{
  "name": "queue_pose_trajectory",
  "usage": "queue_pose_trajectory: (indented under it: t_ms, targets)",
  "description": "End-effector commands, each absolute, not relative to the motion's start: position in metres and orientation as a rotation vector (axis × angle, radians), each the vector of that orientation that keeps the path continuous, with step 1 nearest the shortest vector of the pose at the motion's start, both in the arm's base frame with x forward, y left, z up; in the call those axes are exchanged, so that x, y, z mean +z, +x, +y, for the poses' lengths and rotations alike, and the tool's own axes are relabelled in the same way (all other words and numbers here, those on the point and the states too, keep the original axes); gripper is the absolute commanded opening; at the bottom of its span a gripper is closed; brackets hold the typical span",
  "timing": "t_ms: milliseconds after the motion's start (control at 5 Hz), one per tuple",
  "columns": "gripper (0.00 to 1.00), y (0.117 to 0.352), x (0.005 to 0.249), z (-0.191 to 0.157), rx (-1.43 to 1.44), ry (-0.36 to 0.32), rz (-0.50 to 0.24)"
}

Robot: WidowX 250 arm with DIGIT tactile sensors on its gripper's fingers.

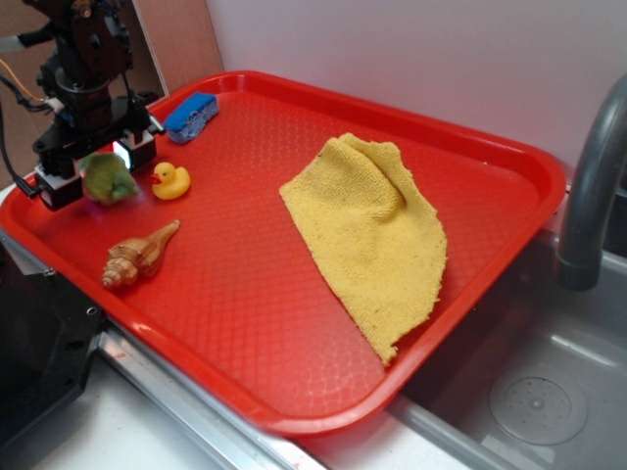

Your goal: Grab the green animal.

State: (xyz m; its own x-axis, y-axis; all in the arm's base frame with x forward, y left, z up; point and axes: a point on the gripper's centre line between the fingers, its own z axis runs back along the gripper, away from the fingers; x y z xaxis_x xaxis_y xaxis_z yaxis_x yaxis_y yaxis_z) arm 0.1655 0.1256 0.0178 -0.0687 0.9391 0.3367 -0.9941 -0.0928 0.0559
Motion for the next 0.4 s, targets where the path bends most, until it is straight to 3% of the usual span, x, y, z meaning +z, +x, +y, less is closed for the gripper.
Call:
queue_pose_trajectory:
  t_ms: [0, 200]
  targets:
    - [0.0, 0.161, 0.013, 0.127, 1.691, 0.328, -0.237]
    - [0.0, 0.152, 0.028, 0.126, 1.638, 0.296, -0.251]
